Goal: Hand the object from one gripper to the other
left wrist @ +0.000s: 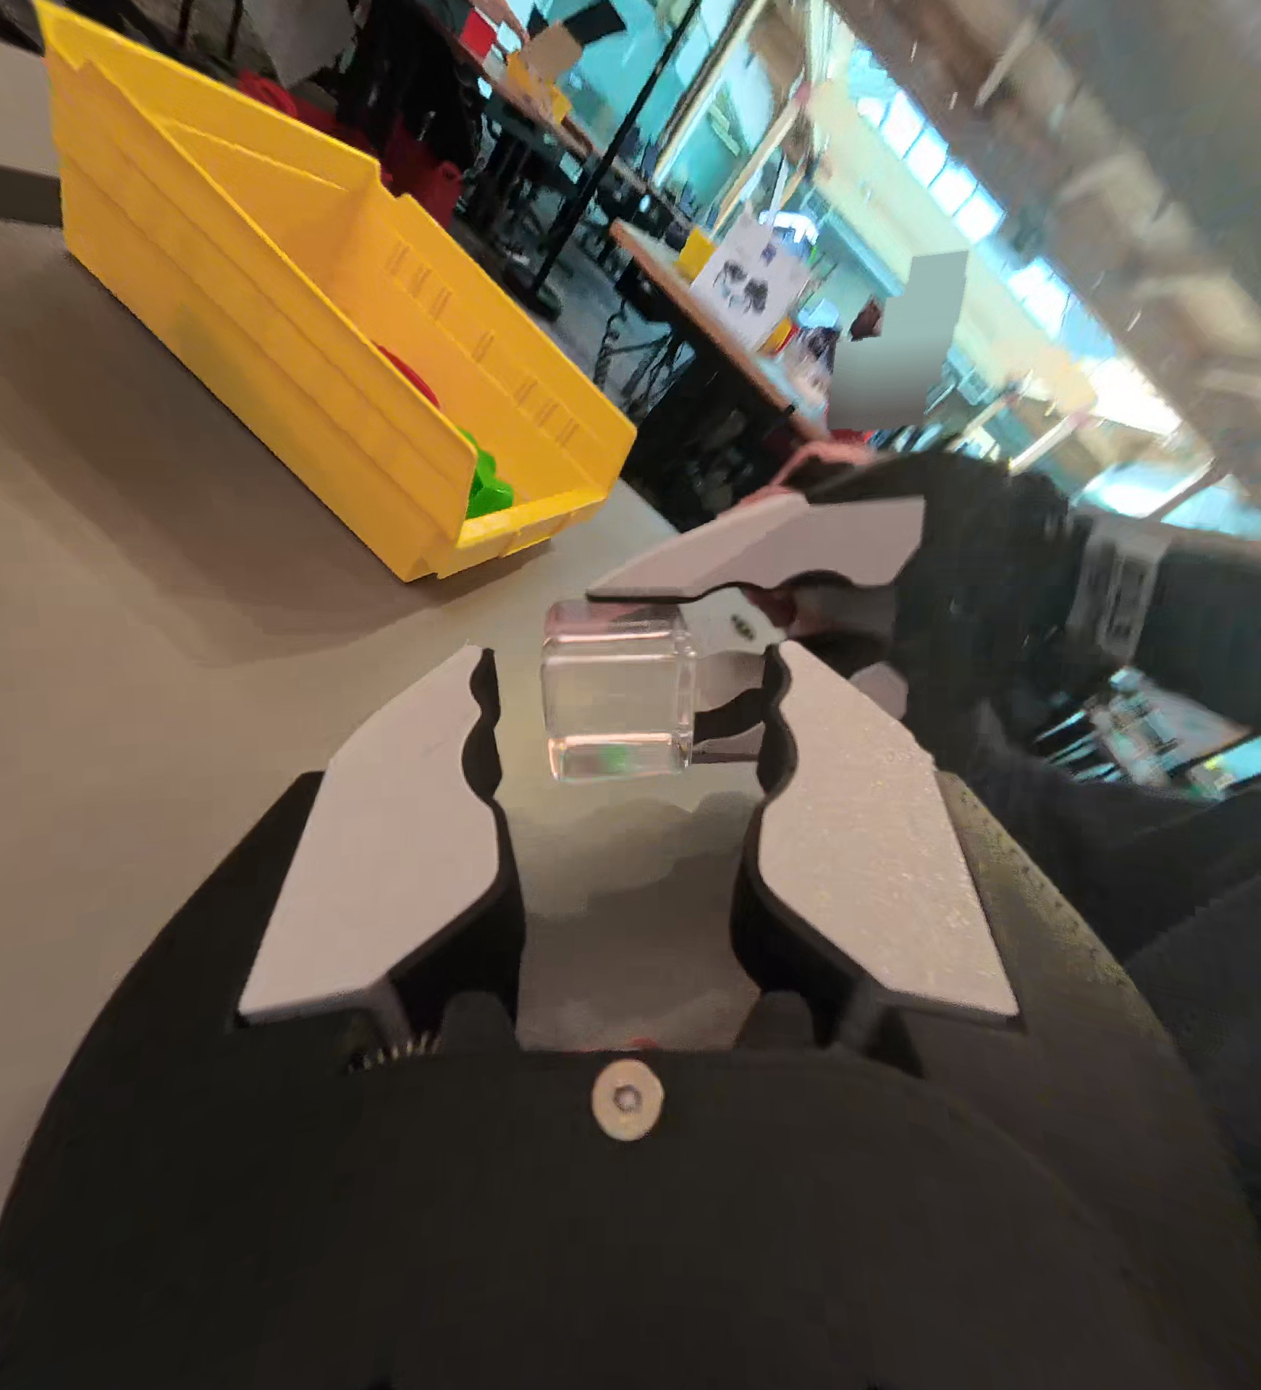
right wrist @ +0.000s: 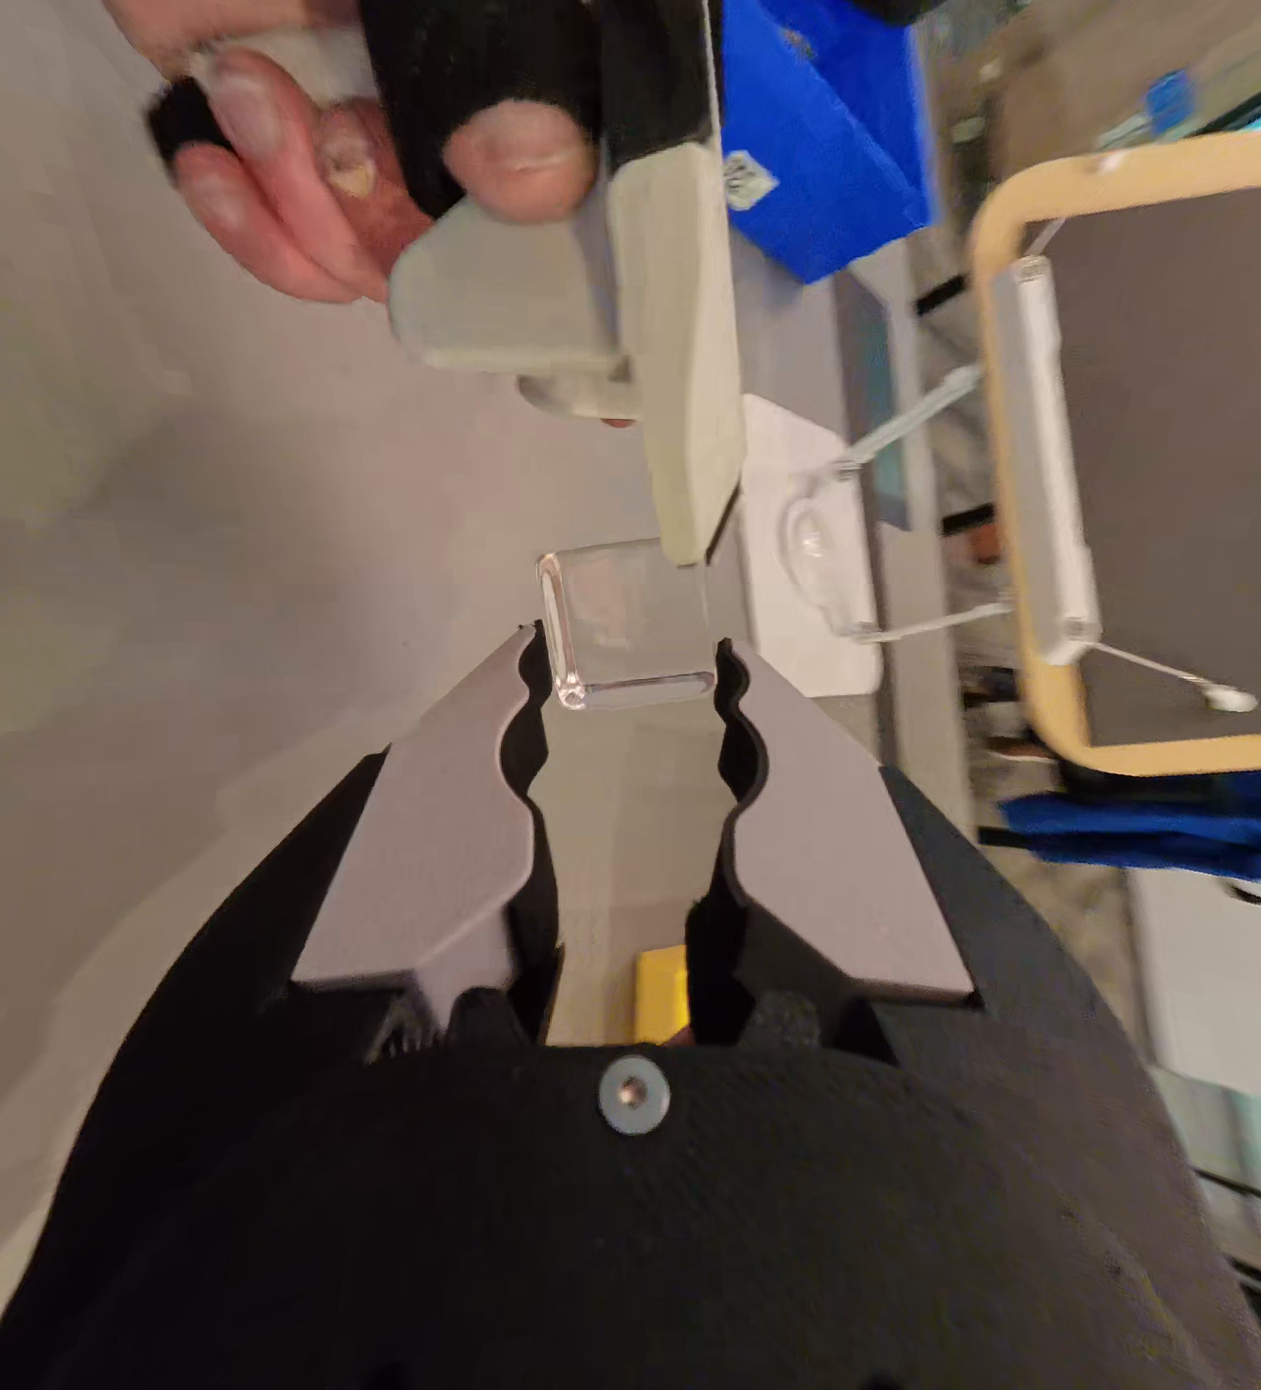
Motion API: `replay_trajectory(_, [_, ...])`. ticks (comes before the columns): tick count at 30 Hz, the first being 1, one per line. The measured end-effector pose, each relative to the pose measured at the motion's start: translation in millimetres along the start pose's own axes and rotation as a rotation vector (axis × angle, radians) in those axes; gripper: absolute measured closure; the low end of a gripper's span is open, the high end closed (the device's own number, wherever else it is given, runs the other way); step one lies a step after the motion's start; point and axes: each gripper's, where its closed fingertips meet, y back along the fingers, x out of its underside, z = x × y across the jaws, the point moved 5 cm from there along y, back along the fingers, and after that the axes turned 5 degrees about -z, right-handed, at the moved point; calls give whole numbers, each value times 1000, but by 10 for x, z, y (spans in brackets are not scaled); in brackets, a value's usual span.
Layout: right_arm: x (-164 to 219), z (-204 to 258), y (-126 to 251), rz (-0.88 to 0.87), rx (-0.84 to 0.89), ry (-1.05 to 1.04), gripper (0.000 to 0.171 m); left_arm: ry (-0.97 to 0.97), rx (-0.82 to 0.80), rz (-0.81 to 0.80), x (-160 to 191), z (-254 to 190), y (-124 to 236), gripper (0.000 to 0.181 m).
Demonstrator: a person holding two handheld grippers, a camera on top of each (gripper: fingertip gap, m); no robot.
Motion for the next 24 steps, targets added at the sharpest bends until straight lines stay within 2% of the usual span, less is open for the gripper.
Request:
replay_trajectory(4, [-36,-35,27,-40,-148,-87,130,-180,-58,108,106,-56,-81,111])
replay_trajectory(8, [-8,-20,34,-63,-336,-184,130,-367,-88,119,129,-111,-81,110])
replay_trajectory(14, [19,-34,51,-81,-512,-242,130,-665,-96,211,225,-198,-59,111])
replay_trajectory(17, [9,-27,48,-75,-565,-254,130,-711,-103,239,265,-176,-65,118])
replay_trajectory(21, [41,-5,41,-56,-633,-286,130,-776,-100,271,339,-175,-76,137])
replay_trajectory(24, [56,11,42,-49,-665,-301,130,-794,-98,278,387,-181,-87,139])
